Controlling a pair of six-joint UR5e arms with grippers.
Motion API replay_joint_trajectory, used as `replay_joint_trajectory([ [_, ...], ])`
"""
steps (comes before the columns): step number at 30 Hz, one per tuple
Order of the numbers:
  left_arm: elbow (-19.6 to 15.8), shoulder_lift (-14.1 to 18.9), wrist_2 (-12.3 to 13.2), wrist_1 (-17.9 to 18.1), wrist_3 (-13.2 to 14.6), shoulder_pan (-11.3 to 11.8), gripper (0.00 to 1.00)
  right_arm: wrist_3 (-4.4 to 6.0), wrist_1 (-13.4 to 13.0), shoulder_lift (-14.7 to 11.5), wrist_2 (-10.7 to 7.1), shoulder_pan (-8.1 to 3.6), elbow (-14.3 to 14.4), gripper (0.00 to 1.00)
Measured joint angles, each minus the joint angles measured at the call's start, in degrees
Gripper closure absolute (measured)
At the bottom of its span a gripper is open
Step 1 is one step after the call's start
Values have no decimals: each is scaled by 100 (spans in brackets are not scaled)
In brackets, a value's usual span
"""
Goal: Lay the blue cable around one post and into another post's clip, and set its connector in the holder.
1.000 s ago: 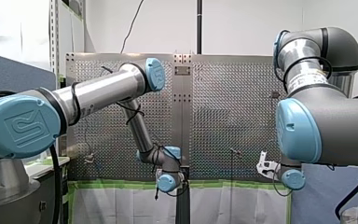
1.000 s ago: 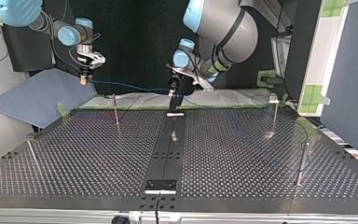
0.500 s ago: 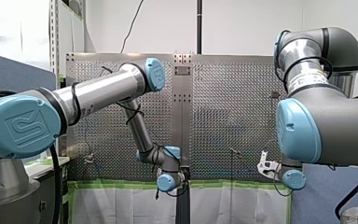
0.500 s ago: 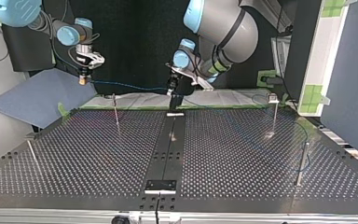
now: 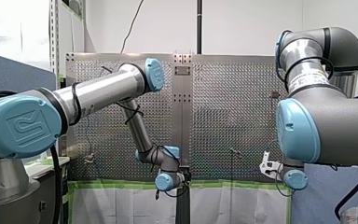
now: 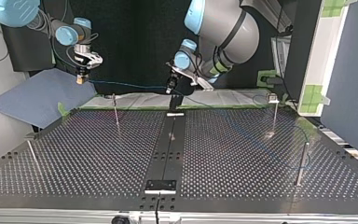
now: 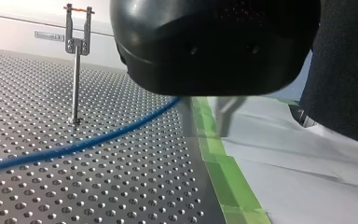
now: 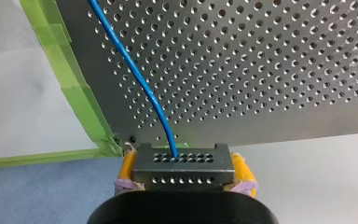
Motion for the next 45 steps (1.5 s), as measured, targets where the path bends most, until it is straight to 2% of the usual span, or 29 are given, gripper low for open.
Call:
replay_joint_trajectory([
  [2, 0, 0, 47, -6, -6, 16, 93, -10, 3, 2, 12, -5, 0, 100],
  [9, 1, 0, 174, -9, -59, 47, 93, -28, 7, 7, 21, -9, 0, 100],
  [21, 1, 0, 203, -9, -123, 58, 93, -41, 11, 10, 21, -7, 0, 100],
  [25, 4, -2, 115, -9, -123, 40, 93, -41, 7, 10, 21, -8, -2, 100],
  [37, 8, 0, -355, 5, -185, -145, 93, -42, 82, 9, 19, 12, -62, 100],
  [38, 6, 1, -381, 1, -200, -164, 82, -41, 93, 9, 19, 12, -75, 100],
  [39, 7, 1, -402, -3, -213, -176, 82, -39, 101, 9, 19, 11, -86, 100],
  [41, 5, 1, -466, -35, -260, -219, 73, -33, 126, 9, 20, 11, -127, 100],
  [42, 5, 1, -502, -56, -289, -249, 73, -32, 143, 9, 21, 10, -149, 100],
  [44, 4, 4, -603, -88, -356, -343, 65, -35, 201, 10, 21, 9, -207, 100],
  [45, 5, 5, -650, -92, -381, -388, 65, -36, 230, 11, 23, 8, -233, 100],
])
